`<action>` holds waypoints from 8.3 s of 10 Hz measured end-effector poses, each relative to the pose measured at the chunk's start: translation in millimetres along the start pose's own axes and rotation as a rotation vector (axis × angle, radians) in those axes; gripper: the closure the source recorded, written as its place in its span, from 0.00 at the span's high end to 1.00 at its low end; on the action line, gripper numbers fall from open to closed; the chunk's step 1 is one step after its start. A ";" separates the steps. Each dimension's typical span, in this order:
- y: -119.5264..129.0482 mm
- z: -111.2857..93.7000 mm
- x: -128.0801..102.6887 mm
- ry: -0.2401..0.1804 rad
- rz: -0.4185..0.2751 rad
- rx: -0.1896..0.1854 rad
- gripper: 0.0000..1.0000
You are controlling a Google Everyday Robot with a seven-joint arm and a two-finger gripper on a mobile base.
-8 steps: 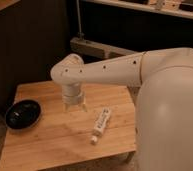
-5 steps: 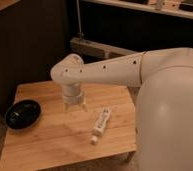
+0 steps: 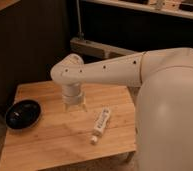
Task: Place the bottle in the ceramic bowl
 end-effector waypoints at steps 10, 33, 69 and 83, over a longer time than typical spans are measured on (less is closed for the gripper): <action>0.0 0.0 0.0 0.000 0.000 0.000 0.65; -140.7 123.7 -5.6 0.098 0.485 -0.047 0.65; 177.1 -18.5 -151.4 -0.074 -0.228 -0.492 0.00; 175.4 -18.4 -151.7 -0.074 -0.226 -0.492 0.00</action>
